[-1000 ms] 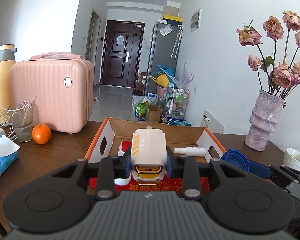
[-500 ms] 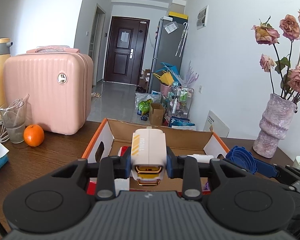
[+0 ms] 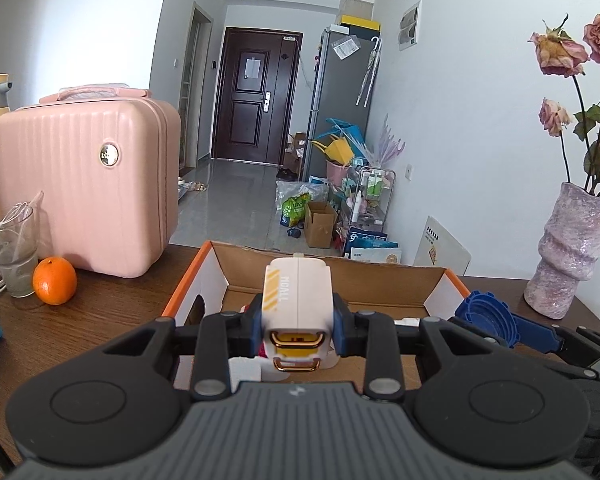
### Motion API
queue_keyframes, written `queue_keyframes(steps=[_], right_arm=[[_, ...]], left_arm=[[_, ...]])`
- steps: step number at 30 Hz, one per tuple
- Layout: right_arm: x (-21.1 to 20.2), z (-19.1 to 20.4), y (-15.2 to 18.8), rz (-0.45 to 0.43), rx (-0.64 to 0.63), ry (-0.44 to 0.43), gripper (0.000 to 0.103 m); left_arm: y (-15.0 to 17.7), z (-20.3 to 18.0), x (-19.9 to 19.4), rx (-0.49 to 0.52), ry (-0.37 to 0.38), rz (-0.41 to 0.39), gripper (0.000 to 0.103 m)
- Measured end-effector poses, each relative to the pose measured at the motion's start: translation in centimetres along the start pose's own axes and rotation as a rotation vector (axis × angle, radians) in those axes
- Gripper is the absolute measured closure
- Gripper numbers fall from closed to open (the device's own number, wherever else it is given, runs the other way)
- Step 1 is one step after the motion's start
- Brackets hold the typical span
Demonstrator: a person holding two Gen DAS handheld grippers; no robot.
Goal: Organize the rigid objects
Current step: 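Carry the plug adapter and blue cap over the cardboard box with both grippers, then open both grippers to drop the plug adapter and blue cap into the box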
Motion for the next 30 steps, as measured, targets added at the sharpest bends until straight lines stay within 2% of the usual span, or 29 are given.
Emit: queue_keyframes(steps=[30], right_arm=[[4.0,-0.3,0.4,0.064,-0.038,0.040,0.050]], left_arm=[[-0.1,0.1,5.1,0.065,-0.019,0.056,0.071]])
Point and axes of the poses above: each gripper's, at about its wrist camera, not at the fingertips, and x roughly the way its jaws point, z to its left, y to its underside, the point moved 9 cm from there along x, roughly the way its jaws point, and after that the axes turned 12 degrees about x, right-handed, at the moved point
